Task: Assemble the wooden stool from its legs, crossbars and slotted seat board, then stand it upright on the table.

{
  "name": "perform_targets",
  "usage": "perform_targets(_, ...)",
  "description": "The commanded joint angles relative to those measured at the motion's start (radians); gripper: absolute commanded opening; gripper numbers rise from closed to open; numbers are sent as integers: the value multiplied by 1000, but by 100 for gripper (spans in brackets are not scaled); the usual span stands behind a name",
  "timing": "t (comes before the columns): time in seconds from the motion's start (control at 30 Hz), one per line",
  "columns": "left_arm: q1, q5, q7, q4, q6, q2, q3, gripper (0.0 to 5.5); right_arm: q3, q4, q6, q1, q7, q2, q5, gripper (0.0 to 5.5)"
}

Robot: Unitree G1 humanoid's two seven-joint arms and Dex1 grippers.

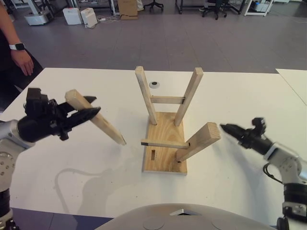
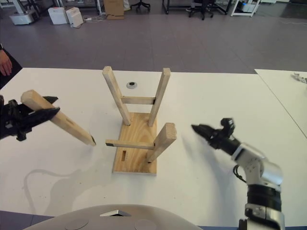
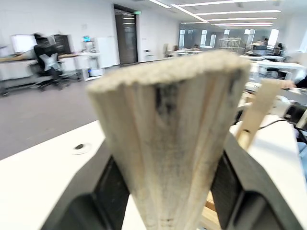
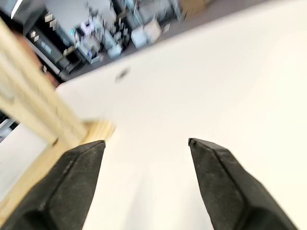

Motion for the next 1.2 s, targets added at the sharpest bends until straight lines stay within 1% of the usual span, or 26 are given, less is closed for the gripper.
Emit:
perform_targets(0.03, -15, 6, -109, -7, -110, -69, -6, 203, 37, -49, -8, 26, 5, 6, 0, 323)
perform_targets(0.1, -8, 20, -134, -30, -143, -95, -26, 203, 52, -52, 13, 22, 18, -9, 5, 323)
perform_targets(0.2, 6, 38, -176, -62, -158, -122, -100, 203, 102, -82, 50, 31, 41, -29, 4, 323)
perform_targets(0.33, -20, 148, -247, -4, -244, -136, -199, 203, 139, -83, 71, 4, 57, -42, 3, 323)
perform_targets(0.47, -68, 176, -236, -10, -281, -174, -266, 203, 150, -55, 71, -39, 73, -62, 0, 323)
perform_targets(0.53, -81, 173, -223, -28, -283, -188, -284, 203, 144, -47, 73, -46, 69, -59, 4, 323)
perform_targets(0.7, -127, 144, -219, -67, -266, -169, -288, 203, 170, -70, 75, -10, 75, -50, 0, 323)
perform_targets(0.8, -128, 124, -215, -89, -251, -165, -280, 203, 178, -77, 72, 4, 72, -46, 2, 323)
perform_targets(0.9, -99, 132, -235, -85, -261, -172, -294, 203, 183, -72, 69, -2, 75, -48, 0, 323)
perform_targets(1.0, -63, 170, -282, -30, -294, -173, -314, 203, 180, -77, 82, -23, 65, -43, 11, 323)
perform_targets(1.1, -63, 223, -334, 95, -343, -177, -349, 203, 185, -89, 98, -60, 53, -35, 20, 323)
perform_targets(1.2, -86, 224, -327, 100, -335, -184, -396, 203, 186, -89, 103, -87, 55, -35, 23, 323)
